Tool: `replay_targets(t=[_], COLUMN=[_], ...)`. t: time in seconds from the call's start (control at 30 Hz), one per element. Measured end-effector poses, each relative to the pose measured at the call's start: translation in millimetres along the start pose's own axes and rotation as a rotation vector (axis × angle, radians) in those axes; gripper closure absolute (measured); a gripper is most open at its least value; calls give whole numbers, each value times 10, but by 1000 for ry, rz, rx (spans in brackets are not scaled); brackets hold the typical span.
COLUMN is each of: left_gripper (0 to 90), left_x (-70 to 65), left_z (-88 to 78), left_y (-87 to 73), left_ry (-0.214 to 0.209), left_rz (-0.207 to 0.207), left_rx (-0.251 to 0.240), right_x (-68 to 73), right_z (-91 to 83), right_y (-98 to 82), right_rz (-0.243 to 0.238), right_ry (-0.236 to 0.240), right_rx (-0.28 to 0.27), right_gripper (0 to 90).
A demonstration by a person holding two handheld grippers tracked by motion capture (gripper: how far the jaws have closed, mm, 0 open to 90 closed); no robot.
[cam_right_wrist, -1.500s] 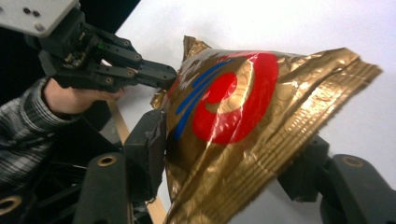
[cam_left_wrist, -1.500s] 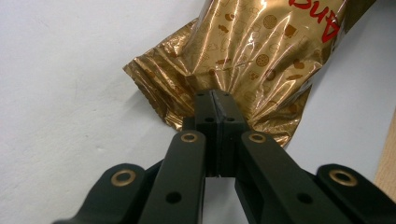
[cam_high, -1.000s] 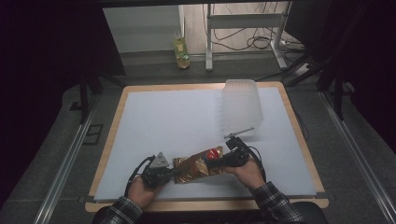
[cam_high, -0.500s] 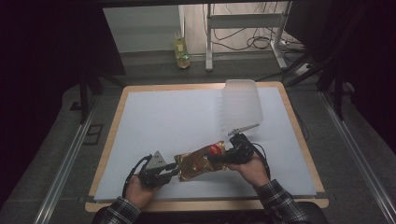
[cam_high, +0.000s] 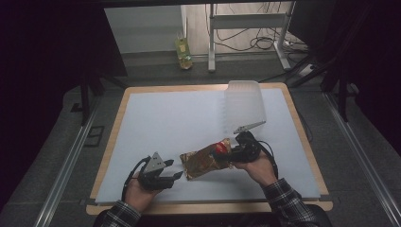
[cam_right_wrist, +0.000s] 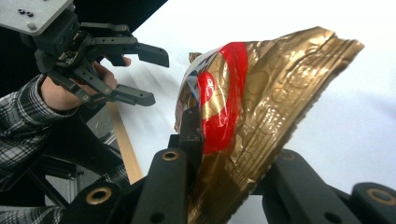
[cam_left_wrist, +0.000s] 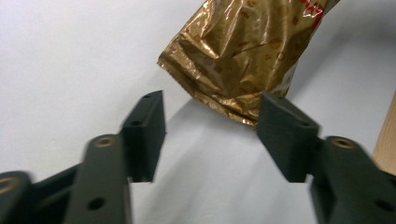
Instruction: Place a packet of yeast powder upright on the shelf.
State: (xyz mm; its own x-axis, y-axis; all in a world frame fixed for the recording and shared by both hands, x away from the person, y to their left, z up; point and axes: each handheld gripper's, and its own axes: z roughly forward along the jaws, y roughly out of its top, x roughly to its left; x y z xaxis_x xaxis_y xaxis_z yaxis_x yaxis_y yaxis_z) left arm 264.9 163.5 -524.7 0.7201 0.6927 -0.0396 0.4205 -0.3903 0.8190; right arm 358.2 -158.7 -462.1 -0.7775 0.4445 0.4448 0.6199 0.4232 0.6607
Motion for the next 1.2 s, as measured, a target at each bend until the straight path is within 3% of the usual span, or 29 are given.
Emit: replay_targets(t=[0.23, 0.57, 0.9, 1.2], left_gripper=[285, 164, 94, 65], left_x=[52, 69, 87, 66], left_z=[-26, -26, -65, -57], left_y=[-4, -5, 0, 4], left_ry=[-5, 40, 33, 47], left_rz=[-39, -38, -57, -35], left_rx=[-34, -28, -46, -34], right_x=[-16, -34, -71, -100], right_z=[-82, -174, -267, -391], right_y=[54, 124, 207, 353], right_rz=[-42, -93, -123, -167], right_ry=[-21, -53, -63, -82], right_rx=[-14, -20, -37, -45], right_gripper=[753, 752, 752, 753])
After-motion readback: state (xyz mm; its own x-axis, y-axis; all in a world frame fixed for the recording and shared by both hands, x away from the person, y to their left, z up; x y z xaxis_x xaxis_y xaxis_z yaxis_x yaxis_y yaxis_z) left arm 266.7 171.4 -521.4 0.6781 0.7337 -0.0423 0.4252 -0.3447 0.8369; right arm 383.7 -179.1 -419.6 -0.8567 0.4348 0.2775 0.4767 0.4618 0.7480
